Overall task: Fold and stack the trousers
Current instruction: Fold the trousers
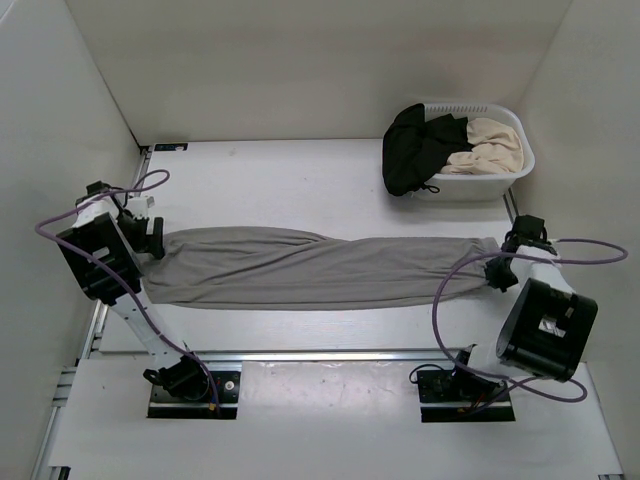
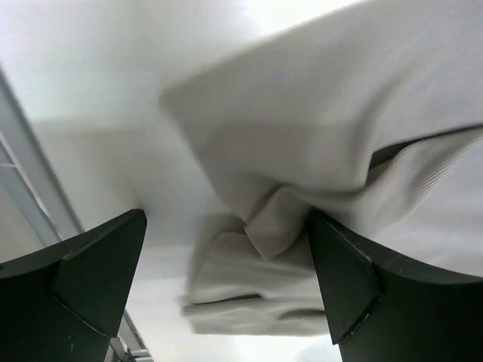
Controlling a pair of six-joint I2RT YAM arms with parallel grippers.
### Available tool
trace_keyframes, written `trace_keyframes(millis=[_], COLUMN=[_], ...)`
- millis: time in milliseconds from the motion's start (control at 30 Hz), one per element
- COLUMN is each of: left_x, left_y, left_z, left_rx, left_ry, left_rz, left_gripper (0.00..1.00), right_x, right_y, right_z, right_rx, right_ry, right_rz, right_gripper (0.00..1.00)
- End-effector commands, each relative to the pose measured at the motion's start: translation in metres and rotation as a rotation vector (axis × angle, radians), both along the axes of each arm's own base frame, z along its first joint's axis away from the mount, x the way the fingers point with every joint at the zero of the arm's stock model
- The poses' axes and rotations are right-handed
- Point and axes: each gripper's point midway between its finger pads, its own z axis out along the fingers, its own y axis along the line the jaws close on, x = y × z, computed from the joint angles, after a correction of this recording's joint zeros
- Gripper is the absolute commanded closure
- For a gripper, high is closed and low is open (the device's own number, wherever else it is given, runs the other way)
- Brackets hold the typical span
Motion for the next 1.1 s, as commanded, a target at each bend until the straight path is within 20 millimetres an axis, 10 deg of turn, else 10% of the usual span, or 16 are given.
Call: trace_keyframes(millis=[0,167,333,467,667,800,1067], left_x=[0.002,0.008,0.002,-0.013,-0.027,-0.033,-0.024], left_y=[-0.017,-0.031,-0.072,-0.107,-0.126,-0.129,-0.12], left_z=[0.039,0.054,0.054,0.033,0.015,0.0,-0.012], left_rx=[-0.04,-0.024,-0.038,-0.052,-0.084,-0.047,-0.023], left_ry=[-0.078,-0.111,-0.094,-0.056,-0.03,0.01,0.038], left_rz=[-0.047,-0.078,-0.172,-0.231,-0.267,-0.31,-0.325], left_gripper=[0.0,0.0,0.0,0.0,0.0,0.0,0.0], right_x=[-0.012,-0.007,0.017,0.02,0.002,-0.013,-0.051], right_y=[-0.045,-0.068,0.011,0.136,0.266,0.329,0.394], right_z=[0.057,0.141,0.178,0.152,0.121,0.104,0.049], right_rx=[-0.266,-0.482,-0.615,-0.629,-0.664,-0.659,-0.6], right_ry=[0.025,0.028,-0.081,-0.166,-0.184,-0.177,-0.138], right_rz=[-0.022,0.061,0.346,0.594,0.703,0.723,0.777], right_gripper=[1.0,1.0,1.0,1.0,1.0,1.0,1.0])
